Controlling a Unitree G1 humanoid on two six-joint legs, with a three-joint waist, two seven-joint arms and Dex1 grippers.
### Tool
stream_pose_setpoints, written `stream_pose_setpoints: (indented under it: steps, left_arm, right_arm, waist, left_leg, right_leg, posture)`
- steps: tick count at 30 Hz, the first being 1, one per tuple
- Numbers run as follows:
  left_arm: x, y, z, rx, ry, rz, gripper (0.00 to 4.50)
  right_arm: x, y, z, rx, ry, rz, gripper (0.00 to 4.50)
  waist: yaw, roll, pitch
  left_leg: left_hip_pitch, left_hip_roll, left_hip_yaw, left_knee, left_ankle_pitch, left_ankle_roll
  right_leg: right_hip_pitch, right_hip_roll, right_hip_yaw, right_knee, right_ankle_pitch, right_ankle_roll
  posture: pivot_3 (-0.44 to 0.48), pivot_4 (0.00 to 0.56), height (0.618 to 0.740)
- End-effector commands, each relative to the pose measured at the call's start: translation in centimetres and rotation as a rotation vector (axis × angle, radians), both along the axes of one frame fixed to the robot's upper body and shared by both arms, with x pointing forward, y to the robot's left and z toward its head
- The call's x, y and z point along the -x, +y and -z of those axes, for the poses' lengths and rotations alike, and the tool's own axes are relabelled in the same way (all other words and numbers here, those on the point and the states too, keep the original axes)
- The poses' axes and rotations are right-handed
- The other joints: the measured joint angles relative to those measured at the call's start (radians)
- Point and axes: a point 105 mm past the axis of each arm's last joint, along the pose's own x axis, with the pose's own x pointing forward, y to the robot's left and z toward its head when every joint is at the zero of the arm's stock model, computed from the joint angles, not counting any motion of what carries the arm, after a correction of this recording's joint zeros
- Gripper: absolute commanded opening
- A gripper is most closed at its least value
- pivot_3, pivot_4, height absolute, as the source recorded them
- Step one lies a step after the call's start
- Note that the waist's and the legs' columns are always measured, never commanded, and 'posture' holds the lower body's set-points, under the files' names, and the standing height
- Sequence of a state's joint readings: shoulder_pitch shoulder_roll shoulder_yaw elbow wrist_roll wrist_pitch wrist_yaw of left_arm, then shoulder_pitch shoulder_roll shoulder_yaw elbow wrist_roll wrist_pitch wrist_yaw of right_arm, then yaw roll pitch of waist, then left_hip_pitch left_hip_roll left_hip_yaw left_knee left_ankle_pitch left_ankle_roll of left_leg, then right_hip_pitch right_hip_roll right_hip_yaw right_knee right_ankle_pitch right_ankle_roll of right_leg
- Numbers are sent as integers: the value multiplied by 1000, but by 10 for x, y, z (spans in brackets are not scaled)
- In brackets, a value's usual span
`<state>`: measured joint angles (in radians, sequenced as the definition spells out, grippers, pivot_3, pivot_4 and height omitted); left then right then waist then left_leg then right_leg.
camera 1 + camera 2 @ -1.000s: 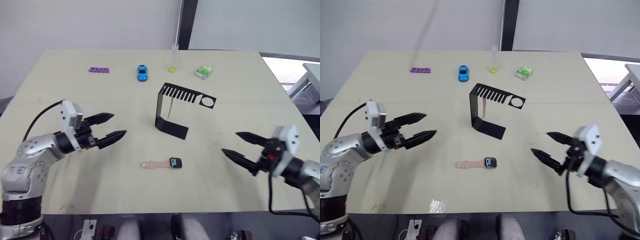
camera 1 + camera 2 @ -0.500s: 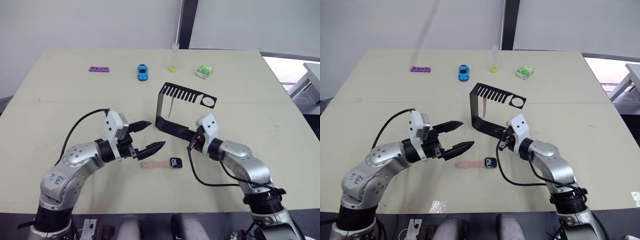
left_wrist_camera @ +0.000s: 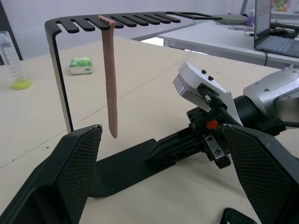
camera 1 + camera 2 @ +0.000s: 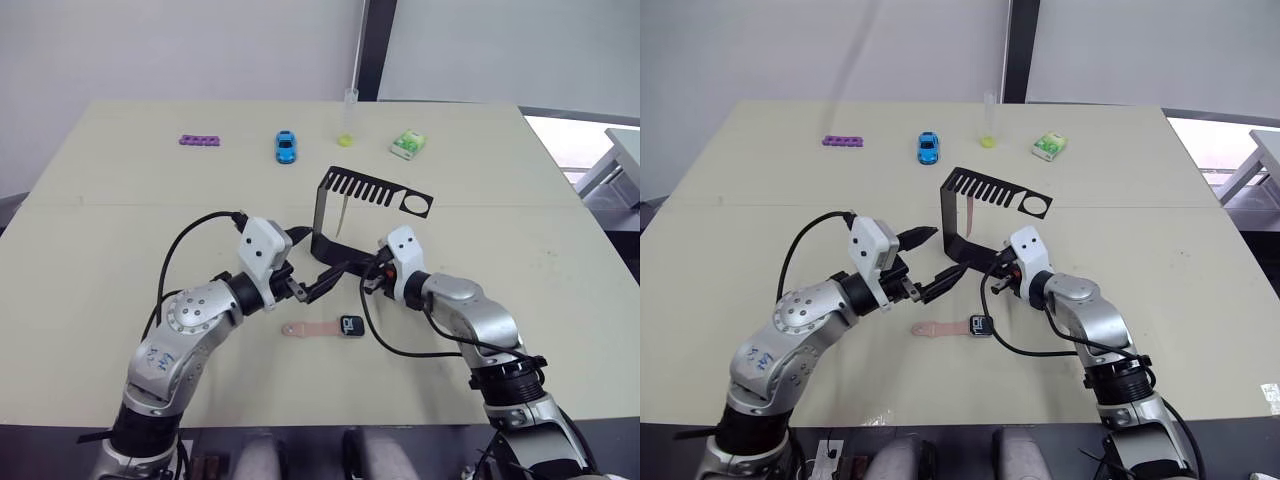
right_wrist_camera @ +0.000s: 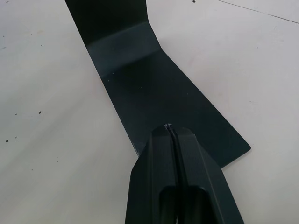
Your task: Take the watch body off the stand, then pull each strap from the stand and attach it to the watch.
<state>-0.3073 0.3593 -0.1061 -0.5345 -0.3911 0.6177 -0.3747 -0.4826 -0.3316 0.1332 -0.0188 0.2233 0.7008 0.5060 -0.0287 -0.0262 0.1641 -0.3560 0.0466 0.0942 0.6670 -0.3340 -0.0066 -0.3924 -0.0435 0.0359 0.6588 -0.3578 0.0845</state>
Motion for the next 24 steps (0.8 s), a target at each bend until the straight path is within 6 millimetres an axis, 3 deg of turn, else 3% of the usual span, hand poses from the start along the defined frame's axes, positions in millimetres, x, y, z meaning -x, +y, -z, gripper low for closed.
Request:
stream_pose_setpoints:
  steps: [1,6,10,16,24]
  left_arm:
    - [2,-14,-3,18,-31,8,4500]
    - [-5,-30,1,30,-35,-8,4500]
    - [-16,-32,3,26,-67,-82,3239]
    - [-38,-37,2,35,-90,-164,3239]
    - [-52,-53,6,8,-107,-186,3239]
  right_arm:
    - [3,-14,26,32,102,68,52]
    - [4,-16,27,26,110,79,52]
    - [5,-18,27,31,108,89,0]
    - [3,-17,25,40,104,80,0]
    - [2,-19,27,46,100,90,0]
  waist:
    - [1,0,0]
    - [1,0,0]
    - [0,0,0]
    - [1,-1,-1]
    - [1,-1,-1]
  left_leg:
    - [0,0,0,0,0,0]
    - [0,0,0,0,0,0]
    - [0,0,0,0,0,0]
    - [0,0,0,0,0,0]
    - [0,0,0,-1,0,0]
  right_leg:
    - [0,0,0,0,0,0]
    - [0,0,0,-1,0,0]
    - [0,0,0,-1,0,0]
    - [0,0,0,-2,0,0]
    - [0,0,0,-2,0,0]
  posture:
    - [0,150,740]
    - [0,150,740]
    - [0,150,740]
    - [0,150,740]
    - [0,150,740]
